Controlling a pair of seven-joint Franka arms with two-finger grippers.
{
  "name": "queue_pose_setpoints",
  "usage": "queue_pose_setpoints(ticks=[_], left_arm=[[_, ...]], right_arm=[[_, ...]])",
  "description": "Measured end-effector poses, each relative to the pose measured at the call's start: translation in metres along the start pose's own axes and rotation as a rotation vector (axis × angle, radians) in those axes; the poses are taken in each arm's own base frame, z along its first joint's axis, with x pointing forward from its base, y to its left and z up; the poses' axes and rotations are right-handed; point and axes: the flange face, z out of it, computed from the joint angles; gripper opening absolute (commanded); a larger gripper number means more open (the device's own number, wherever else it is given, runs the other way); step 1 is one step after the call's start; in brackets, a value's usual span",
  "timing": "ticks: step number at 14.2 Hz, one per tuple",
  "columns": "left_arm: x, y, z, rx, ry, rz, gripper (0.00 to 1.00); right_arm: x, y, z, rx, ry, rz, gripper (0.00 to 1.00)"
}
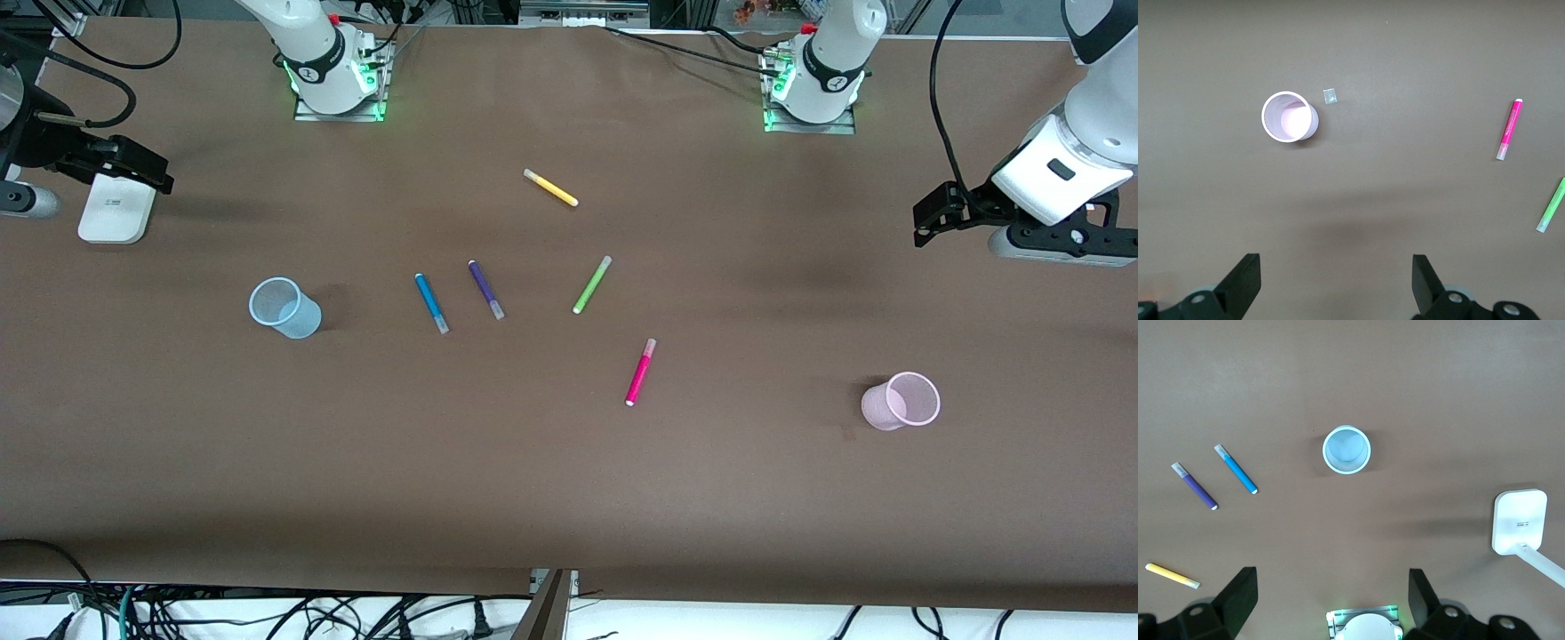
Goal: Place pink and blue markers in matching cups
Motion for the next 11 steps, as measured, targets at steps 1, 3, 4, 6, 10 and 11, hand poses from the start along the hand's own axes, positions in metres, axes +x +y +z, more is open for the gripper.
queue_pose_setpoints(ticks=[1,3,4,6,10,11], left_arm=[[0.0,0.0,0.0,0.0,0.0,0.0,1.0],[0.0,0.0,0.0,0.0,0.0,0.0,1.0],[0.0,0.0,0.0,0.0,0.0,0.0,1.0],[0.0,0.0,0.0,0.0,0.0,0.0,1.0],[0.0,0.0,0.0,0.0,0.0,0.0,1.0],[0.0,0.0,0.0,0.0,0.0,0.0,1.0]], right_arm=[[0.0,0.0,0.0,0.0,-0.001,0.0,1.0],[0.0,0.0,0.0,0.0,-0.001,0.0,1.0],[0.0,0.0,0.0,0.0,-0.001,0.0,1.0],[0.001,0.0,0.001,0.0,-0.002,0.0,1.0],[0.009,-0.004,0.012,-0.004,-0.023,-0.004,1.0],[0.013,-0.008,0.019,-0.008,-0.037,-0.01,1.0]])
